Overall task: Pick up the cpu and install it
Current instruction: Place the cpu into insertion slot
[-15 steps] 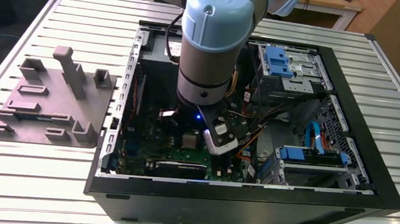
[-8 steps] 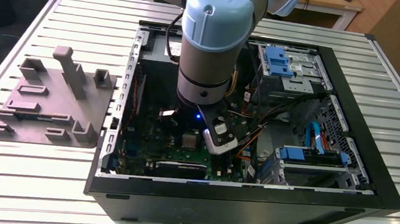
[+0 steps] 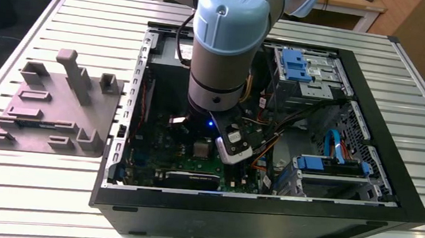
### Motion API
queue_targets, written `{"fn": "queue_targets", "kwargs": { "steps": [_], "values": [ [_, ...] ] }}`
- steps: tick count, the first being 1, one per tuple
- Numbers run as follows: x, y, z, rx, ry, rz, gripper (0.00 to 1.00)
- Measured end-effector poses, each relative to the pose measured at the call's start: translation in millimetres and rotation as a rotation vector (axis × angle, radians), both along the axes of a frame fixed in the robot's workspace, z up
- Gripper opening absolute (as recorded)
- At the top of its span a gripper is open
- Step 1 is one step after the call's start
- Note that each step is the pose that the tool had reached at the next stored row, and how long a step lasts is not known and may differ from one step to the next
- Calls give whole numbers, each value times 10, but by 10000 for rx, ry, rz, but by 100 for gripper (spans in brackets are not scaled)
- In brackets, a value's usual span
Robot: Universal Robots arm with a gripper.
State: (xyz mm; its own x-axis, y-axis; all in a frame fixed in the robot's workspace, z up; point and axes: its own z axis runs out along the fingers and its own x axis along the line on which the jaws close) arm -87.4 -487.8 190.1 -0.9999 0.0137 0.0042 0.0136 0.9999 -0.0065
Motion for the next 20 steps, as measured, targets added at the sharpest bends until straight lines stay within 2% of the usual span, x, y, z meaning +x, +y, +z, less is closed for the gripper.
{"fn": "queue_targets", "kwargs": {
  "steps": [3, 4, 6, 12, 13, 15, 16, 17, 20],
  "values": [
    [0, 0, 0, -2, 0, 1, 47],
    [0, 0, -1, -2, 0, 0, 54],
    [0, 0, 0, -2, 0, 0, 54],
    [0, 0, 110, -1, 22, 0, 54],
    [0, 0, 132, -1, 32, 0, 52],
    [0, 0, 174, -1, 56, 0, 40],
    [0, 0, 190, 0, 67, 0, 40],
    [0, 0, 203, -1, 79, 0, 34],
    [0, 1, 214, 2, 98, 0, 22]
  ]
}}
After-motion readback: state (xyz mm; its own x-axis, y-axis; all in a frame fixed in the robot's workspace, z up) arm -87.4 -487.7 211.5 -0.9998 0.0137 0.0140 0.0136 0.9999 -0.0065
